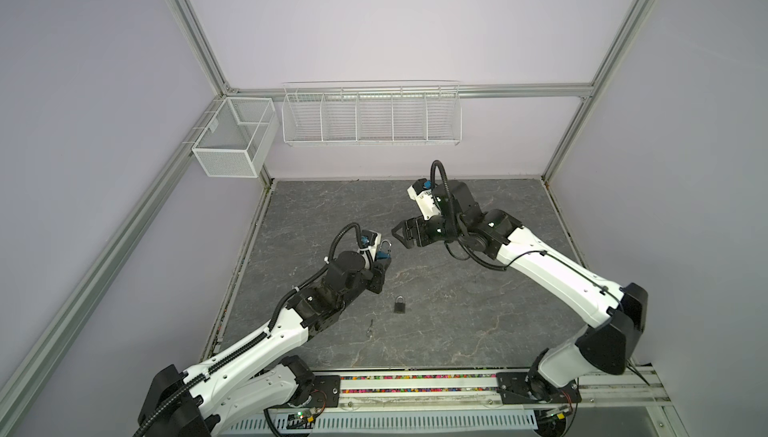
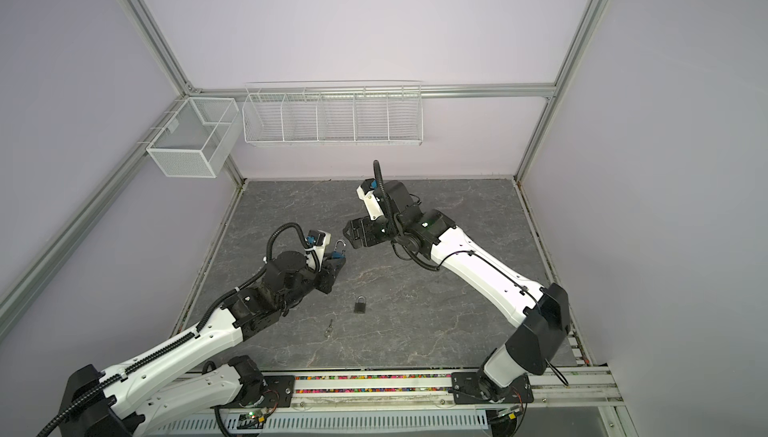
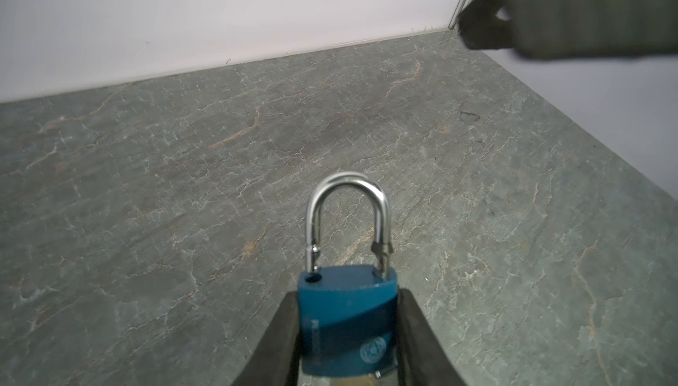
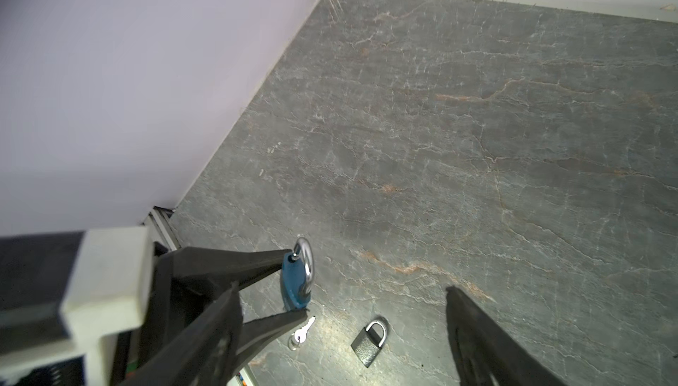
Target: Unlock with the key
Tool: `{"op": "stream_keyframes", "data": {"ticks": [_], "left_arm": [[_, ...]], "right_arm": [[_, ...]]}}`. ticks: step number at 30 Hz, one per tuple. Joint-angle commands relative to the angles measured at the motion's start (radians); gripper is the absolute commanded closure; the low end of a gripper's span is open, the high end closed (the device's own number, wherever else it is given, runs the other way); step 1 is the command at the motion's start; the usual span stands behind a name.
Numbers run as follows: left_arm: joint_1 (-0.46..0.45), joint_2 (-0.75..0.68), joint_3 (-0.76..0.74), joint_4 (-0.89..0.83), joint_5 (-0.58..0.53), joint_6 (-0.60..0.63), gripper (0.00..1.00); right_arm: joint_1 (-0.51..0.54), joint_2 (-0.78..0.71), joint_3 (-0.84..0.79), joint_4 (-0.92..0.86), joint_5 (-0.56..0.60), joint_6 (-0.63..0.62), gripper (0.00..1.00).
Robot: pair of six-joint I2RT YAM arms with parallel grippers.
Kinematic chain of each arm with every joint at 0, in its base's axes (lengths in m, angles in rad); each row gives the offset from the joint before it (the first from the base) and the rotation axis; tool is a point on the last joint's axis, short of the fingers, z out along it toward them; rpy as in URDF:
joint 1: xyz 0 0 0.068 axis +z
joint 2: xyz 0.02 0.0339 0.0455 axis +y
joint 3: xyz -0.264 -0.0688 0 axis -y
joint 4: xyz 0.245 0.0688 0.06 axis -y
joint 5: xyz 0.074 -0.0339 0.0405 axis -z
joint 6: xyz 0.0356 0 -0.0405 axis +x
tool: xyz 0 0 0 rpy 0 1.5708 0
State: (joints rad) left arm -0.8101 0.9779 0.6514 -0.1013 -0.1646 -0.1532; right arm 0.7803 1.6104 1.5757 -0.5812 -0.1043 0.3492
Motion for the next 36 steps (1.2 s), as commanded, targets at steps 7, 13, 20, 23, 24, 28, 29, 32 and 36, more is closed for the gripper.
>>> {"op": "stream_keyframes", "data": {"ticks": [7, 13, 20, 23, 24, 28, 29, 32, 36], "left_arm": [[-0.001, 0.011, -0.038, 0.149, -0.012, 0.111, 1.0], [-0.001, 0.024, -0.041, 0.163, -0.013, 0.109, 1.0], [-0.001, 0.035, -0.041, 0.158, -0.015, 0.101, 1.0], [-0.001, 0.034, -0.047, 0.159, -0.013, 0.1, 1.0], [-0.001, 0.033, -0.051, 0.161, -0.013, 0.1, 1.0], [-0.001, 0.025, -0.053, 0.152, -0.021, 0.097, 1.0], [-0.001, 0.023, -0.056, 0.153, -0.021, 0.099, 1.0], [-0.001, 0.02, -0.056, 0.148, -0.023, 0.105, 1.0], [-0.001, 0.011, -0.062, 0.154, -0.022, 0.101, 1.0]], "right_arm": [[-0.004, 0.112, 0.11, -0.106, -0.015, -0.106, 0.11], [-0.003, 0.15, 0.136, -0.127, -0.005, -0.119, 0.11], [-0.005, 0.191, 0.174, -0.156, 0.046, -0.13, 0.1], [-0.005, 0.205, 0.195, -0.173, 0.068, -0.129, 0.1], [-0.004, 0.209, 0.199, -0.178, 0.075, -0.13, 0.1], [-0.004, 0.235, 0.231, -0.209, 0.088, -0.142, 0.09], [-0.004, 0.242, 0.242, -0.22, 0.086, -0.149, 0.1], [-0.004, 0.257, 0.267, -0.245, 0.09, -0.17, 0.09], [-0.005, 0.265, 0.283, -0.262, 0.073, -0.195, 0.1]]}}
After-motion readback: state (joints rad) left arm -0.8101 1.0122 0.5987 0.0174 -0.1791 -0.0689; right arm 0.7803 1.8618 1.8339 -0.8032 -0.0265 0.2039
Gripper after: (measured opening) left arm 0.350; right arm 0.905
